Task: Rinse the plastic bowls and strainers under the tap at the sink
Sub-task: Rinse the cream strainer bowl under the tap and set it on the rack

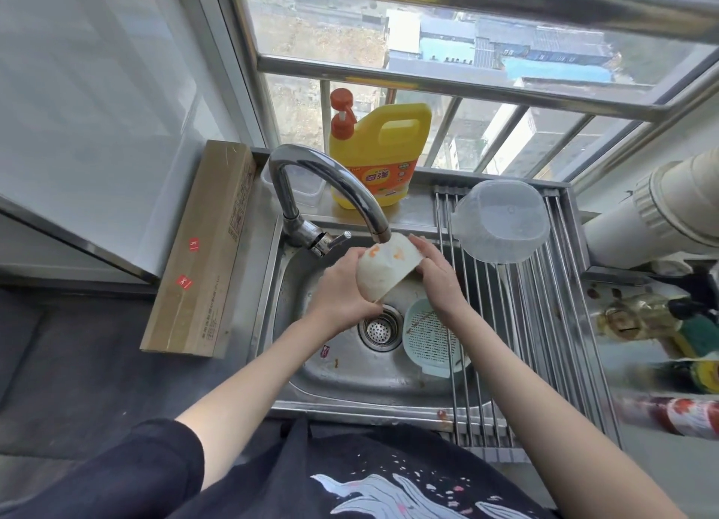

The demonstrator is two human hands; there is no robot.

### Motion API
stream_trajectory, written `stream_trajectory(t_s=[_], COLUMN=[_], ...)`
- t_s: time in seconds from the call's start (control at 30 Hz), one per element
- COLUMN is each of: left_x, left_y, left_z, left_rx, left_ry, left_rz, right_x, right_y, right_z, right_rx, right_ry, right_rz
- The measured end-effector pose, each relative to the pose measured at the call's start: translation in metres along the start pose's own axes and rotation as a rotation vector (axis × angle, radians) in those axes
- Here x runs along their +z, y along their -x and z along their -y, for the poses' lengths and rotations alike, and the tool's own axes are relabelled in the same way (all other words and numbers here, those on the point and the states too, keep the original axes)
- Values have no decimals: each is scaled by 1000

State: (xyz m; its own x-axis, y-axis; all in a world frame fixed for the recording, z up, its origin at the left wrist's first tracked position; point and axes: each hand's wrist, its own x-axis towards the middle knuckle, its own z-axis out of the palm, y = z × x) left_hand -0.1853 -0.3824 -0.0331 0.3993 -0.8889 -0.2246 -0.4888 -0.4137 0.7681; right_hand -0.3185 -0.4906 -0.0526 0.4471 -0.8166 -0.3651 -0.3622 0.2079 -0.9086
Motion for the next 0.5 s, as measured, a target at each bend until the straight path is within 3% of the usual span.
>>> stream_trajectory(t_s=[0.13, 0.23, 0.3, 0.37, 0.5], left_x=[-5, -6, -5, -4, -6], left_y=[-2, -4, -4, -5, -7], left_z=[-3, -5, -4, -3, -3], left_rx=[46, 4, -1, 0, 17], left_ry=[-116, -85, -77, -70, -109], left_rz=[18, -19, -30, -18, 11], right_x=[-1, 13, 20, 16, 10], right_y=[9, 36, 47, 44, 31], right_z=[13, 18, 13, 14, 6], right_rx=[-57, -363, -571, -585, -344], right_ry=[507, 1029, 1196, 1179, 818], right_rz=[86, 181, 292, 351, 314])
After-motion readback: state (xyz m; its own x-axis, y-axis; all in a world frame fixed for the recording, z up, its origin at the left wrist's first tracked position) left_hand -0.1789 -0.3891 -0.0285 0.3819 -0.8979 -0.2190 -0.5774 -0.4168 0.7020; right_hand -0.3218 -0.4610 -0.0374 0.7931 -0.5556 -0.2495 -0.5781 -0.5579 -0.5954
